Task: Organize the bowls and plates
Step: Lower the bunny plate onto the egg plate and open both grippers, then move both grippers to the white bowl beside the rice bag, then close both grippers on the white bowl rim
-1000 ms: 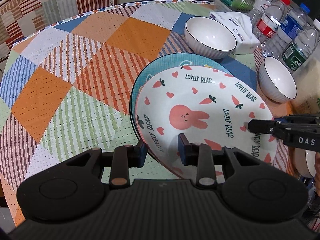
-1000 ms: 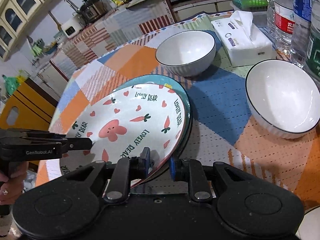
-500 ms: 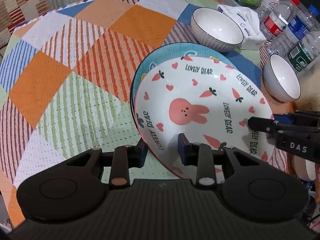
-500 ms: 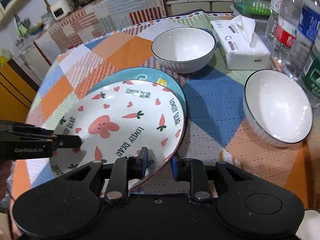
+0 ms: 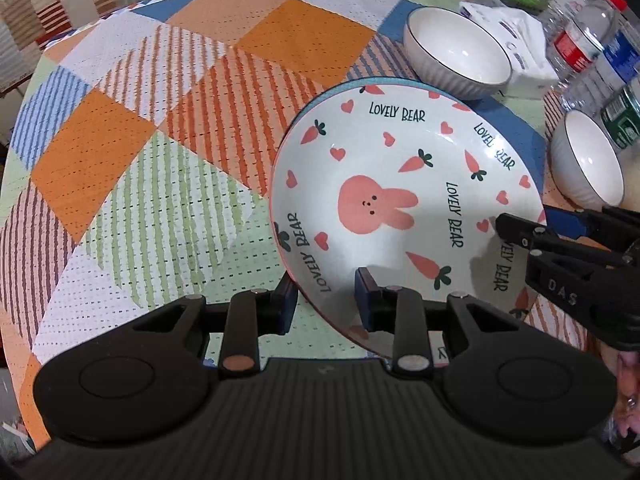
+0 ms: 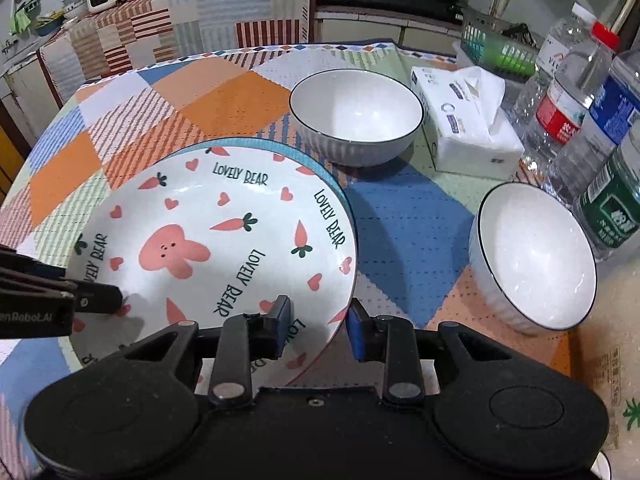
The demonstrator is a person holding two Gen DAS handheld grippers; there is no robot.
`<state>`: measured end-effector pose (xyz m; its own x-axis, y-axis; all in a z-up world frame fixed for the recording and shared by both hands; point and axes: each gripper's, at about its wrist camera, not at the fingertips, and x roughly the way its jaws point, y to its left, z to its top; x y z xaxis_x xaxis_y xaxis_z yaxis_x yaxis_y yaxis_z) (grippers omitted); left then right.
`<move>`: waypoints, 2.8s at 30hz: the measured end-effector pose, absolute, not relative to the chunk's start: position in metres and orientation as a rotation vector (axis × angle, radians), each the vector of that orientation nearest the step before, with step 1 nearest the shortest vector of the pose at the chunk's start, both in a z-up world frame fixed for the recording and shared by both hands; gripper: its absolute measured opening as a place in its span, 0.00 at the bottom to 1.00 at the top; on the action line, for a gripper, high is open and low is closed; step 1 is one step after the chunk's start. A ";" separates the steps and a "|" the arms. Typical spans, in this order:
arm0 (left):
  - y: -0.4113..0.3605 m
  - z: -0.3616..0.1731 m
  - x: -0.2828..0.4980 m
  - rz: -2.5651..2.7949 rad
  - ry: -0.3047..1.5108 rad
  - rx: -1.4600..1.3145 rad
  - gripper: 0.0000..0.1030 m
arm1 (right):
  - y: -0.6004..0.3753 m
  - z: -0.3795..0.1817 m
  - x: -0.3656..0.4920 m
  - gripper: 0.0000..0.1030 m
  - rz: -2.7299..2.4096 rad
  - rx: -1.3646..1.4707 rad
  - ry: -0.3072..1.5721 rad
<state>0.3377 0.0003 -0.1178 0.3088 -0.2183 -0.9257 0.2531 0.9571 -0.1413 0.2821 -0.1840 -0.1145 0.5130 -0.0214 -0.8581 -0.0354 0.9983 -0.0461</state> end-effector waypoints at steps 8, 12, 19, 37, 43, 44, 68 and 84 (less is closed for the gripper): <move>-0.003 -0.106 0.328 -0.267 1.208 0.035 0.22 | -0.178 -0.116 0.277 0.33 0.006 -0.162 0.946; -0.005 -0.092 0.316 -0.259 1.199 0.060 0.22 | -0.189 -0.105 0.272 0.33 0.026 -0.086 0.923; -0.001 -0.057 0.284 -0.268 1.147 0.060 0.22 | -0.197 -0.061 0.245 0.33 0.090 -0.036 0.839; -0.039 0.035 0.169 -0.321 0.971 0.177 0.25 | -0.224 0.022 0.134 0.47 0.317 0.025 0.618; -0.058 0.043 0.138 -0.318 0.968 0.207 0.31 | -0.245 0.033 0.102 0.60 0.334 0.011 0.579; -0.062 0.043 0.133 -0.318 0.967 0.214 0.33 | -0.250 0.033 0.097 0.64 0.336 0.014 0.580; -0.163 -0.043 0.154 -0.562 1.079 0.228 0.55 | -0.371 -0.062 0.062 0.84 0.086 0.128 0.770; -0.207 -0.118 0.185 -0.609 1.211 0.009 0.55 | -0.406 -0.120 0.085 0.70 -0.060 0.361 0.903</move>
<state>0.1849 -0.2069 -0.1182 0.2131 -0.4345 -0.8751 0.4436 0.8411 -0.3096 0.0850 -0.4057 -0.1204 0.6217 0.0994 -0.7769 0.2017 0.9381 0.2815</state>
